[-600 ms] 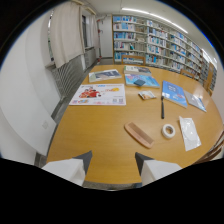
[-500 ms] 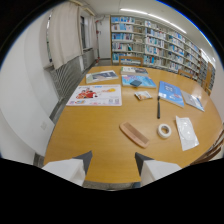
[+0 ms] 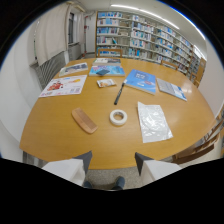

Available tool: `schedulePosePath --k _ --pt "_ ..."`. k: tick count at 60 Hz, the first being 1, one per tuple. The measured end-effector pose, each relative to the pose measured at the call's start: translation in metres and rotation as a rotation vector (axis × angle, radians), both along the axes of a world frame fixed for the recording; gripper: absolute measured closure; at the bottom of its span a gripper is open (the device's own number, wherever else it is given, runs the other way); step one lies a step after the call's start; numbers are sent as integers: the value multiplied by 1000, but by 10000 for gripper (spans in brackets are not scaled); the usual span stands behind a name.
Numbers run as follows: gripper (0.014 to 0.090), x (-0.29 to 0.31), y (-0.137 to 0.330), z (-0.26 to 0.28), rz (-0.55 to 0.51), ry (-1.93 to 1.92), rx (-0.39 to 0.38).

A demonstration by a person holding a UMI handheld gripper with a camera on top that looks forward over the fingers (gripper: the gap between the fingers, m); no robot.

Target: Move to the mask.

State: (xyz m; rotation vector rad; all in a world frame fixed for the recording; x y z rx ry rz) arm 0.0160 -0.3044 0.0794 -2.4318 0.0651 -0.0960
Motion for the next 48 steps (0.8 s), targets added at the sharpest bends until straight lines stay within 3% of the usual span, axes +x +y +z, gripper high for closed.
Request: schedulePosePath --k 21,48 --pt "199 126 20 -28 52 -20 -26" --pt "202 178 101 -71 88 2 2"
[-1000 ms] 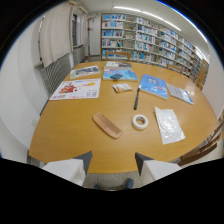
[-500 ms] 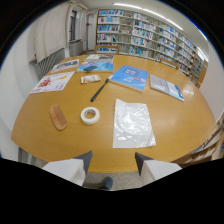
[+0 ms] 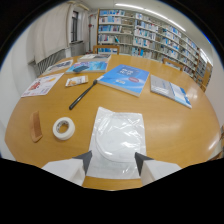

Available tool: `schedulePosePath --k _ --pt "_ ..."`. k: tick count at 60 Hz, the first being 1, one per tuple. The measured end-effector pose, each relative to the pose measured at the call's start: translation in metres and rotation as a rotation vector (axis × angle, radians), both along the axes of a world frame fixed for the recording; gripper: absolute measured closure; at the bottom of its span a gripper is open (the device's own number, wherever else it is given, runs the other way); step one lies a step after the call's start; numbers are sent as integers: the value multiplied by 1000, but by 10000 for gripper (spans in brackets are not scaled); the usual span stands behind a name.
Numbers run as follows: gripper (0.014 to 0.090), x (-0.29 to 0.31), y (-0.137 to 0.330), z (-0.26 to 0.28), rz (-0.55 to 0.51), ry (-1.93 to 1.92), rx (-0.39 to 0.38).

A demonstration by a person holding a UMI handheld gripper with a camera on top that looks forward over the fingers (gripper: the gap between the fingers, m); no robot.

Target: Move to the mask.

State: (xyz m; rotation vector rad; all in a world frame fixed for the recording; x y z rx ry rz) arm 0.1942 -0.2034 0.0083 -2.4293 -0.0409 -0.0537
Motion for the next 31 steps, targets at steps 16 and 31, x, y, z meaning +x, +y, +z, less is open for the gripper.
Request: schedulePosePath --k 16,31 --pt "203 3 26 -14 4 7 -9" --pt "203 4 28 -16 -5 9 -16"
